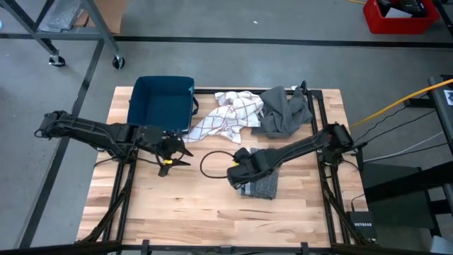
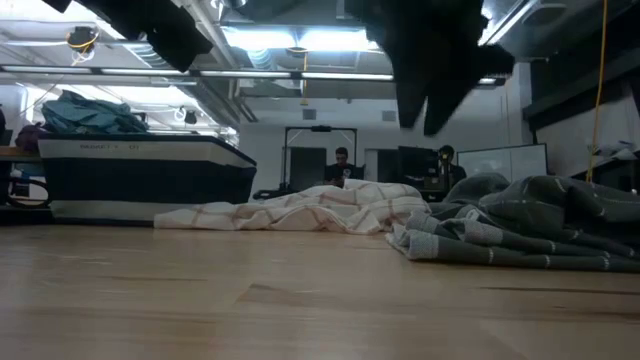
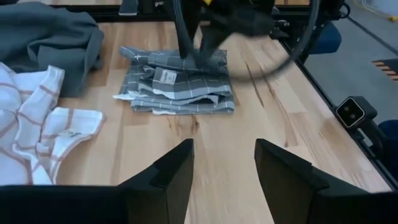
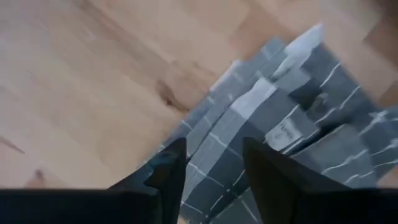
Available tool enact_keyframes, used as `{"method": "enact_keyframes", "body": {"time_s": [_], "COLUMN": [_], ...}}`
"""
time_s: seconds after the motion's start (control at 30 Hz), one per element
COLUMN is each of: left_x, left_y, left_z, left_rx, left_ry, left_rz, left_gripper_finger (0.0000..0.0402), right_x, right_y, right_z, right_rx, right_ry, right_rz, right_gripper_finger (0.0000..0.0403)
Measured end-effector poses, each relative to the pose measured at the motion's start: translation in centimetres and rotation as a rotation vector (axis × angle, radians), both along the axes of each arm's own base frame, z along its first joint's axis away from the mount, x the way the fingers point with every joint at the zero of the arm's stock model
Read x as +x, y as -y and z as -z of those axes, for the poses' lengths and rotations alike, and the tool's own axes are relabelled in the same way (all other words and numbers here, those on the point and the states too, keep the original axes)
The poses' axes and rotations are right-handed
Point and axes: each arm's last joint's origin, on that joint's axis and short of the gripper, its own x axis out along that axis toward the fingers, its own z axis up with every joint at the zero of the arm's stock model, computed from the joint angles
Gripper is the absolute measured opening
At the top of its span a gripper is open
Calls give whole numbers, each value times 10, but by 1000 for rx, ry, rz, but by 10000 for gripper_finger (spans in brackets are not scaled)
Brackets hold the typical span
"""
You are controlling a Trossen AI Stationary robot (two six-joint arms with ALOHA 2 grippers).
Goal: Fold towel
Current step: Fold the gray patterned towel
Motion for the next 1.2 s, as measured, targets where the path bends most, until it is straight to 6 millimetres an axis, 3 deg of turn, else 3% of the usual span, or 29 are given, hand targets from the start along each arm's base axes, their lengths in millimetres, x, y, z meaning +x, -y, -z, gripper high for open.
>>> {"method": "enact_keyframes", "body": {"time_s": [0.27, 0.43, 1.0, 1.1, 1.2], "left_x": [0, 0, 0, 3, 12], "left_y": [0, 0, 0, 0, 2], "left_z": [0, 0, 0, 2, 4], "left_rx": [5, 4, -1, 4, 13], "left_ry": [0, -2, -4, -1, 19], "left_rz": [3, 2, -1, 2, 8], "left_gripper_finger": [159, 157, 157, 157, 157], "right_x": [17, 19, 17, 12, 2], "right_y": [-7, -8, -7, -7, -5], "right_z": [36, 44, 51, 42, 21], "right_rx": [43, 54, 36, 65, 64], "right_ry": [-45, -68, -109, -116, -95], "right_rz": [-8, -9, 42, 67, 84], "right_gripper_finger": [101, 76, 6, 9, 17]}}
